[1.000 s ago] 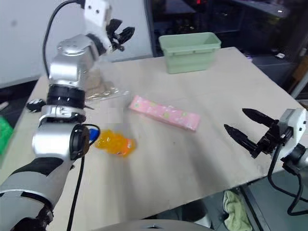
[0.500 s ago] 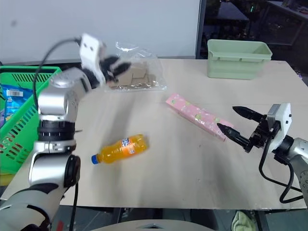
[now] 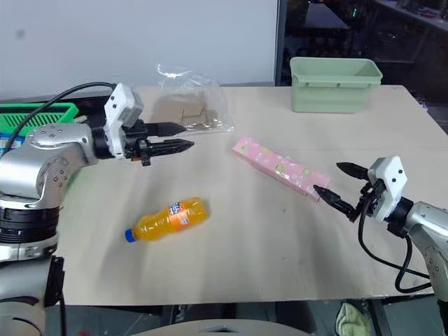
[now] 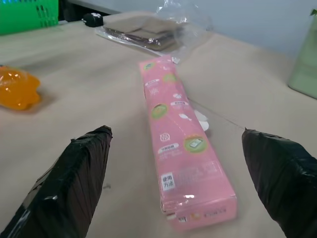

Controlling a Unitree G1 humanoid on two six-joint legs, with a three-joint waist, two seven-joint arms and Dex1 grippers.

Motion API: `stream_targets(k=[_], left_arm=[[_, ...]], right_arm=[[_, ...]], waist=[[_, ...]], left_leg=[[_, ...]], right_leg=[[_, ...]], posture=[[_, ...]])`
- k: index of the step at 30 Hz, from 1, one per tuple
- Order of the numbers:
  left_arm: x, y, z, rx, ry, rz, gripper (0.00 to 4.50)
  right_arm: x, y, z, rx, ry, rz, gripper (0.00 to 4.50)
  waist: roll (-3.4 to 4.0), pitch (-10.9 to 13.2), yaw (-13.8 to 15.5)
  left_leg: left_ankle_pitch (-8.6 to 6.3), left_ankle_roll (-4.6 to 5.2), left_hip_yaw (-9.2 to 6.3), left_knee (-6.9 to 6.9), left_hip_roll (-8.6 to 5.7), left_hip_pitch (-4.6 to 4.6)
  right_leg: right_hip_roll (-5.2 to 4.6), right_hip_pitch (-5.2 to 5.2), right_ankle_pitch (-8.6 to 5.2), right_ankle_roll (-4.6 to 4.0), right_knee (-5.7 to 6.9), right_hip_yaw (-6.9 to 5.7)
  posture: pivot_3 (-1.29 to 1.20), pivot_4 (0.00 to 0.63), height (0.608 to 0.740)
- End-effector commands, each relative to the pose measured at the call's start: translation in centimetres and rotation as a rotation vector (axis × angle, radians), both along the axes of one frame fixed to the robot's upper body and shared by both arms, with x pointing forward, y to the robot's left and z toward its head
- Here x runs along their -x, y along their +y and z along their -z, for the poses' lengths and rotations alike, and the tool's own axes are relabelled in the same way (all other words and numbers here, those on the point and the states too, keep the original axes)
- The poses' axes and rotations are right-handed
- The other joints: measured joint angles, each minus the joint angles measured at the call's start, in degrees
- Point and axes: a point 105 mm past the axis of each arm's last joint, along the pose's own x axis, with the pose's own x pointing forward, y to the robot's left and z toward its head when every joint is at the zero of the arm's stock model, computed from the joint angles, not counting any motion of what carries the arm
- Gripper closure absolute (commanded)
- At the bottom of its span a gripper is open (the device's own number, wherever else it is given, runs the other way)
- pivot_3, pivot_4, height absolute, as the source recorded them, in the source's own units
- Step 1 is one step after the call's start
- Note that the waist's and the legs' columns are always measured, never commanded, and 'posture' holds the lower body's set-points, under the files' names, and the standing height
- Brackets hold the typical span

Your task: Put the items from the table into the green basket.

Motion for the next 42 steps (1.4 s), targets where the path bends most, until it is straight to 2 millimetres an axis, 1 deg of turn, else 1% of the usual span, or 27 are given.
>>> stream_targets(k=[1,3,5,7,9,10,11,12,13,15,17,19,20,23,25,26,28,29,30,31,32,33,35,38,39,41,42], left_arm=[[-0.4,-5.0,1.4,-0.048,-0.070,0.220,2.11],[-1.9,-6.9,2.2,-0.086,-0.102,0.293,2.11],[-3.6,-8.9,2.6,-0.113,-0.138,0.359,2.11],[-5.6,-10.7,3.1,-0.188,-0.177,0.416,2.11],[-6.9,-12.3,3.5,-0.291,-0.227,0.470,1.57],[-7.2,-12.7,3.5,-0.318,-0.245,0.487,1.30],[-7.3,-13.4,3.4,-0.365,-0.267,0.522,0.90],[-7.2,-14.1,3.4,-0.403,-0.275,0.558,0.37],[-6.9,-14.8,3.5,-0.436,-0.267,0.611,0.02],[-6.3,-15.5,4.0,-0.498,-0.233,0.690,0.02],[-6.1,-15.6,4.5,-0.557,-0.240,0.724,0.02],[-6.2,-15.6,6.0,-0.724,-0.258,0.760,0.02],[-6.3,-15.7,6.5,-0.782,-0.267,0.765,0.02],[-6.8,-15.9,7.7,-0.938,-0.295,0.751,0.02],[-7.0,-15.8,8.7,-1.029,-0.299,0.744,0.02],[-7.3,-16.4,9.0,-1.040,-0.328,0.712,0.02],[-7.9,-17.9,9.0,-1.010,-0.391,0.625,0.02],[-8.0,-18.3,9.1,-0.999,-0.398,0.604,0.02],[-8.0,-18.4,9.3,-0.998,-0.389,0.600,0.02],[-7.9,-18.4,9.5,-1.002,-0.375,0.601,0.02],[-7.8,-18.3,9.8,-1.009,-0.363,0.605,0.02],[-7.8,-18.3,10.1,-1.011,-0.357,0.596,0.02],[-7.8,-18.2,10.4,-1.003,-0.339,0.582,0.02],[-7.7,-17.8,10.7,-0.979,-0.281,0.571,0.78],[-7.7,-17.6,10.8,-0.983,-0.271,0.569,1.35],[-7.8,-17.1,10.9,-0.992,-0.256,0.556,2.23],[-7.9,-17.0,10.9,-0.991,-0.254,0.549,2.75]], right_arm=[[0.6,0.3,-1.5,-0.002,-0.030,-0.044,0.00],[0.7,0.0,-1.6,0.004,-0.032,-0.028,0.00],[0.9,-0.2,-1.6,0.008,-0.026,-0.011,0.00],[1.5,-0.3,-1.2,0.017,-0.017,0.012,0.00],[2.2,-0.4,-0.8,0.024,-0.008,0.044,0.00],[2.3,-0.4,-0.7,0.025,-0.007,0.052,0.00],[2.8,-0.5,-0.6,0.025,-0.004,0.070,0.00],[3.3,-0.6,-0.7,0.025,-0.008,0.088,0.00],[3.8,-0.7,-0.6,0.024,-0.009,0.107,0.00],[4.6,-0.8,-0.6,0.025,-0.006,0.130,0.00],[5.0,-0.7,-0.4,0.024,0.010,0.142,0.00],[5.5,-0.8,-0.2,0.024,0.028,0.171,0.00],[5.7,-0.9,-0.1,0.023,0.031,0.188,0.00],[6.4,-1.2,0.1,0.024,0.045,0.233,0.00],[6.7,-1.3,0.1,0.026,0.041,0.247,0.00],[6.9,-1.2,0.0,0.024,0.038,0.249,0.00],[7.0,-1.1,-0.1,0.017,0.034,0.254,0.00],[7.1,-1.0,-0.1,0.016,0.033,0.257,0.00],[7.1,-1.0,-0.1,0.015,0.032,0.259,0.00],[7.1,-0.9,-0.2,0.013,0.031,0.263,0.00],[7.2,-0.9,-0.2,0.010,0.030,0.267,0.00],[7.2,-1.0,-0.2,0.011,0.031,0.273,0.00],[7.3,-1.2,0.0,0.018,0.035,0.283,0.00],[7.2,-1.3,-0.2,0.017,0.029,0.281,0.00],[7.1,-1.3,-0.3,0.016,0.027,0.280,0.00],[6.9,-1.3,-0.4,0.017,0.023,0.275,0.00],[6.9,-1.3,-0.4,0.017,0.022,0.272,0.00]], waist=[[0.05,0.0,1.3],[0.04,0.0,2.0],[0.03,-0.1,2.0],[-0.01,-0.1,1.6],[-0.01,-0.1,1.2],[-0.01,-0.1,1.0],[0.01,-0.1,0.1],[0.01,-0.1,-0.2],[0.01,-0.1,-0.6],[0.01,-0.1,-2.1],[0.02,-0.1,-4.0],[0.02,-0.1,-6.0],[0.02,-0.1,-7.6],[0.00,-0.1,-10.0],[0.00,-0.1,-12.2],[-0.02,-0.1,-13.1],[-0.05,-0.1,-15.9],[-0.06,-0.1,-16.6],[-0.10,0.0,-18.0],[-0.11,0.0,-18.8],[-0.10,0.0,-21.0],[-0.10,0.0,-21.6],[-0.10,0.0,-23.8],[-0.14,0.0,-25.9],[-0.21,0.0,-26.7],[-0.31,0.1,-27.4],[-0.50,0.2,-27.6]], left_leg=[[0.01,-0.01,0.02,0.04,-0.02,0.05],[0.04,-0.03,0.19,0.18,-0.06,-0.01],[0.05,-0.02,0.24,0.33,-0.06,-0.05],[0.05,-0.01,0.25,0.38,-0.04,-0.08],[0.03,0.01,0.23,0.37,-0.02,-0.11],[0.02,0.03,0.23,0.34,-0.01,-0.14],[-0.01,0.06,0.24,0.33,-0.01,-0.14],[-0.06,0.14,0.28,0.31,0.01,-0.17],[-0.07,0.15,0.28,0.26,0.01,-0.20],[-0.12,0.22,0.28,0.23,0.01,-0.33],[-0.15,0.26,0.32,0.22,0.01,-0.33],[-0.16,0.28,0.26,0.20,0.02,-0.32],[-0.17,0.28,0.19,0.17,0.02,-0.30],[-0.16,0.28,0.09,0.16,0.02,-0.26],[-0.16,0.27,0.05,0.17,0.02,-0.25],[-0.17,0.27,0.08,0.17,0.01,-0.20],[-0.17,0.27,0.05,0.17,-0.02,-0.15],[-0.17,0.27,0.02,0.17,-0.05,-0.17],[-0.17,0.27,0.00,0.17,-0.07,-0.17],[-0.18,0.28,-0.01,0.14,-0.08,-0.17],[-0.18,0.28,-0.03,0.12,-0.08,-0.16],[-0.17,0.28,-0.05,0.02,-0.08,-0.10],[-0.17,0.28,-0.07,-0.02,-0.07,-0.05],[-0.17,0.28,-0.13,-0.02,-0.08,-0.01],[-0.17,0.28,-0.13,-0.01,-0.08,0.02],[-0.17,0.28,-0.13,-0.01,-0.09,0.10],[-0.17,0.28,-0.13,-0.01,-0.09,0.17]], right_leg=[[-0.01,0.09,0.00,0.00,-0.04,-0.05],[0.02,0.19,0.03,-0.06,-0.16,-0.12],[0.09,0.30,0.04,-0.25,-0.26,-0.10],[0.14,0.31,0.03,-0.31,-0.29,-0.09],[0.19,0.31,0.09,-0.18,-0.34,-0.09],[0.20,0.30,0.10,-0.16,-0.35,-0.10],[0.22,0.29,0.10,-0.15,-0.37,-0.09],[0.21,0.22,0.09,-0.14,-0.36,-0.04],[0.21,0.19,0.08,-0.13,-0.37,-0.04],[0.21,0.07,0.04,-0.05,-0.37,-0.04],[0.19,0.05,0.00,0.01,-0.37,-0.01],[0.16,0.03,0.00,0.03,-0.34,0.07],[0.14,0.03,0.00,0.05,-0.33,0.06],[0.07,0.04,-0.05,0.15,-0.30,0.10],[-0.04,0.07,-0.21,0.43,-0.30,0.11],[-0.11,0.11,-0.24,0.51,-0.30,0.14],[-0.22,0.20,-0.29,0.63,-0.31,0.14],[-0.27,0.20,-0.29,0.70,-0.31,0.13],[-0.30,0.20,-0.31,0.75,-0.31,0.11],[-0.31,0.19,-0.34,0.80,-0.30,0.10],[-0.31,0.19,-0.34,0.80,-0.30,0.09],[-0.30,0.20,-0.35,0.81,-0.28,0.07],[-0.30,0.20,-0.35,0.81,-0.24,0.07],[-0.30,0.27,-0.35,0.82,-0.23,0.04],[-0.30,0.27,-0.35,0.83,-0.23,0.05],[-0.33,0.38,-0.35,0.84,-0.24,0.05],[-0.33,0.46,-0.35,0.85,-0.24,0.05]], posture=[[-0.16,0.000,0.740],[-0.18,0.000,0.740],[-0.20,0.000,0.740],[-0.23,0.000,0.740],[-0.26,0.000,0.740],[-0.29,0.000,0.740],[-0.31,0.000,0.740],[-0.33,0.000,0.740],[-0.35,0.000,0.740],[-0.39,0.000,0.740],[-0.43,0.000,0.740],[-0.45,0.000,0.740],[-0.47,0.000,0.740],[-0.51,0.000,0.740],[-0.53,0.000,0.740],[-0.54,0.004,0.740],[-0.55,0.006,0.740],[-0.56,0.007,0.740],[-0.57,0.010,0.740],[-0.57,0.010,0.740],[-0.58,0.009,0.740],[-0.58,0.009,0.740],[-0.58,0.008,0.740],[-0.57,0.007,0.740],[-0.56,0.006,0.740],[-0.56,0.005,0.740],[-0.55,0.005,0.740]])
